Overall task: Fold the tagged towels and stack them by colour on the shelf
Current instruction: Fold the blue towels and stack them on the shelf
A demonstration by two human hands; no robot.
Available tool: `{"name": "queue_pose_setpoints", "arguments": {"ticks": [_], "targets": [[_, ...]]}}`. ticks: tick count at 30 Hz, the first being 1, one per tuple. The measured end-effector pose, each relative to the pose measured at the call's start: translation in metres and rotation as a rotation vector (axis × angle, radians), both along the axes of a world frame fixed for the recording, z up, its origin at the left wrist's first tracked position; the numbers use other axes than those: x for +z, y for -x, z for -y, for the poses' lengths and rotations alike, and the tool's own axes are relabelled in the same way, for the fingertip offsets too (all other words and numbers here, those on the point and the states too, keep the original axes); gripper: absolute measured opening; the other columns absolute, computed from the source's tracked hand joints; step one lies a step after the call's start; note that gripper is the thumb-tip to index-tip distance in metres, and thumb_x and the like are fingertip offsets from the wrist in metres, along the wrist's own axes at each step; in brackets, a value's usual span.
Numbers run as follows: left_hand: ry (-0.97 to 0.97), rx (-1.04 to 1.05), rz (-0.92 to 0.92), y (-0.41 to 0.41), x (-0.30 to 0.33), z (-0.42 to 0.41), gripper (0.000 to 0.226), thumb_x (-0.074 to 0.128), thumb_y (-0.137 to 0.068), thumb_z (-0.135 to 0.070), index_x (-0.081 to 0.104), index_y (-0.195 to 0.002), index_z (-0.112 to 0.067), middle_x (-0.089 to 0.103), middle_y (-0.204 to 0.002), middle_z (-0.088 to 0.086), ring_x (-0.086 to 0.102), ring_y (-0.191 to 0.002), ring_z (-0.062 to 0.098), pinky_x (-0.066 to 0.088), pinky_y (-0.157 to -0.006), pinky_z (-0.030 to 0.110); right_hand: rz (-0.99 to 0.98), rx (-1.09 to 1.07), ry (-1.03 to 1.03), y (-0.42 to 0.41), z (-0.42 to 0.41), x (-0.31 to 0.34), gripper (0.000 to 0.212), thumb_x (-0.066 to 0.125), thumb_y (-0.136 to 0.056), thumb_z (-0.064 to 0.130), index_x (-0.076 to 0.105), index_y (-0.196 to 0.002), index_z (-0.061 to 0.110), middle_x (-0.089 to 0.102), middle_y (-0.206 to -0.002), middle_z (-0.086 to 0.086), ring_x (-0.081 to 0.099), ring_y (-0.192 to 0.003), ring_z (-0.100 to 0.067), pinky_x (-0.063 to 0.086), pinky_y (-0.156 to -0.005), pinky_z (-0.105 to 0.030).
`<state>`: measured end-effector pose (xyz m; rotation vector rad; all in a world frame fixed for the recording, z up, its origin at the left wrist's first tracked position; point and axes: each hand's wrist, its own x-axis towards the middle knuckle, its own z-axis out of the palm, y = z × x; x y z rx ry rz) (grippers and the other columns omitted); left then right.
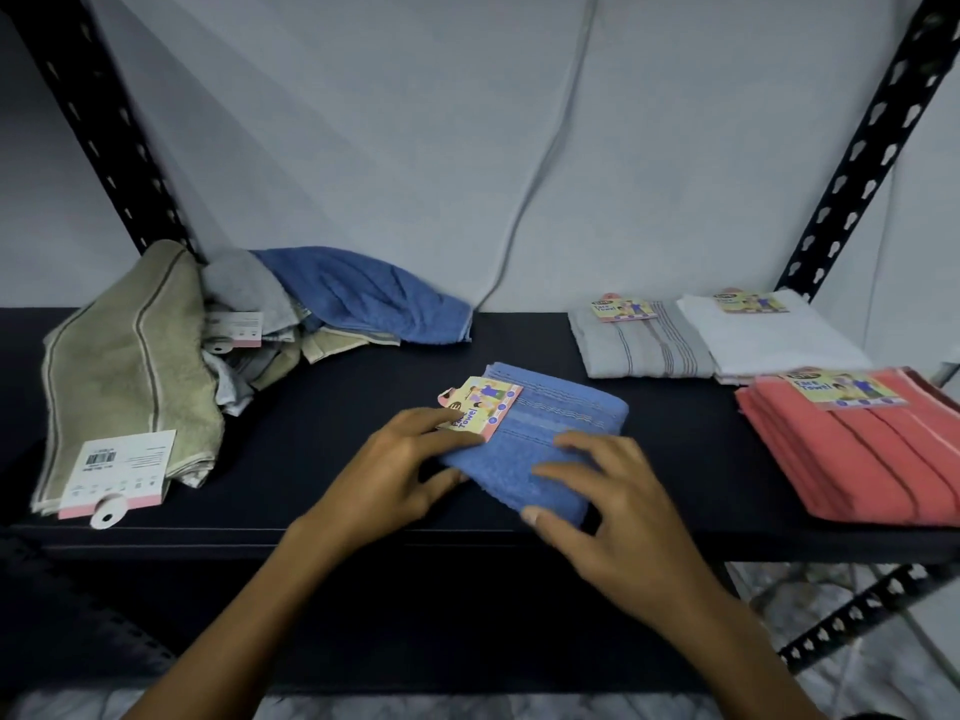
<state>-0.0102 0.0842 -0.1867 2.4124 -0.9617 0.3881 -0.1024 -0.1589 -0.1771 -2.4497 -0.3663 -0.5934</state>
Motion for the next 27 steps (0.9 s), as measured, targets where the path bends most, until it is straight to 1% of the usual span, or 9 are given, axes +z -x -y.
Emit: {"name": "queue_pose_setpoints", "arguments": {"ticks": [2,5,8,11,15,19,21,24,27], "targets": [[0.102,-0.01,-0.046,-0.002,0.0,-0.001,0.032,0.068,-0.087,-0.035,0.07,-0.119,-0.028,0.063,-0.129,-0.004,0.056,-0.122,0.011,0.049,-0.101,0.04,-0.016,0.015,0.052,0.0,-0.001,-0.01,0.035,0.06,-0.083,0.049,0.073,-0.107,0.027,0.053,-0.124,0.01,0.043,-0.117,-0.008,0.046,-0.096,-0.036],[0.183,-0.021,-0.079,-0.003,0.006,-0.001,0.027,0.068,-0.088,-0.03,0.074,-0.114,-0.025,0.068,-0.122,-0.005,0.061,-0.116,0.006,0.051,-0.097,0.036,0.093,-0.049,0.022,-0.003,0.004,-0.011,0.021,0.067,-0.083,0.03,0.076,-0.099,0.021,0.057,-0.11,0.006,0.048,-0.104,-0.012,0.052,-0.085,-0.038],[0.072,-0.038,0.084,-0.004,0.008,0.001,0.024,0.073,-0.086,-0.019,0.076,-0.109,-0.02,0.07,-0.11,-0.002,0.065,-0.103,0.014,0.056,-0.083,0.039,0.265,-0.054,0.07,-0.001,0.007,-0.008,0.014,0.069,-0.084,0.014,0.076,-0.096,0.014,0.06,-0.092,0.001,0.051,-0.084,-0.017,0.05,-0.072,-0.036],[0.002,-0.023,0.225,-0.006,0.009,0.003,0.027,0.08,-0.078,-0.007,0.077,-0.103,-0.016,0.067,-0.098,0.002,0.062,-0.092,0.02,0.056,-0.067,0.039,0.333,0.003,0.11,0.003,0.01,-0.017,0.016,0.073,-0.082,-0.002,0.076,-0.096,0.006,0.062,-0.086,-0.004,0.053,-0.076,-0.019,0.048,-0.063,-0.034],[-0.032,-0.053,0.28,-0.007,0.007,0.004,0.031,0.083,-0.071,0.001,0.077,-0.099,-0.012,0.07,-0.094,0.002,0.064,-0.083,0.022,0.056,-0.061,0.037,0.313,0.032,0.123,0.007,0.014,-0.031,0.019,0.065,-0.085,-0.001,0.075,-0.101,0.003,0.059,-0.089,-0.002,0.047,-0.076,-0.013,0.045,-0.065,-0.024],[-0.117,-0.039,0.236,-0.006,0.007,0.001,0.05,0.074,-0.064,0.012,0.076,-0.106,-0.014,0.073,-0.104,-0.003,0.066,-0.095,0.021,0.058,-0.067,0.039,0.272,0.063,0.141,0.009,0.014,-0.03,0.024,0.055,-0.09,0.004,0.074,-0.106,0.004,0.058,-0.092,0.0,0.048,-0.079,-0.013,0.047,-0.067,-0.026],[-0.144,-0.015,0.175,0.0,0.009,-0.003,0.048,0.068,-0.069,0.007,0.074,-0.11,-0.017,0.072,-0.11,-0.006,0.065,-0.103,0.019,0.059,-0.071,0.04,0.184,0.068,0.099,0.012,0.014,-0.027,0.026,0.056,-0.088,0.009,0.074,-0.107,0.009,0.058,-0.095,0.006,0.05,-0.083,-0.011,0.048,-0.072,-0.024],[-0.044,0.061,0.06,0.011,0.013,-0.004,0.032,0.053,-0.084,-0.02,0.071,-0.11,-0.022,0.069,-0.113,-0.005,0.061,-0.109,0.012,0.055,-0.083,0.041,0.014,0.004,-0.127,0.012,0.01,-0.01,0.028,0.059,-0.087,0.035,0.075,-0.105,0.019,0.06,-0.093,0.021,0.056,-0.089,-0.003,0.041,-0.082,-0.01],[0.127,0.128,0.126,0.014,0.021,0.013,0.031,0.05,-0.09,-0.037,0.074,-0.102,-0.021,0.071,-0.104,-0.009,0.06,-0.105,0.013,0.052,-0.083,0.042,0.05,-0.126,-0.235,-0.002,0.005,0.006,0.024,0.065,-0.089,0.027,0.073,-0.107,0.014,0.066,-0.101,0.013,0.061,-0.096,-0.009,0.042,-0.086,-0.013]]}}
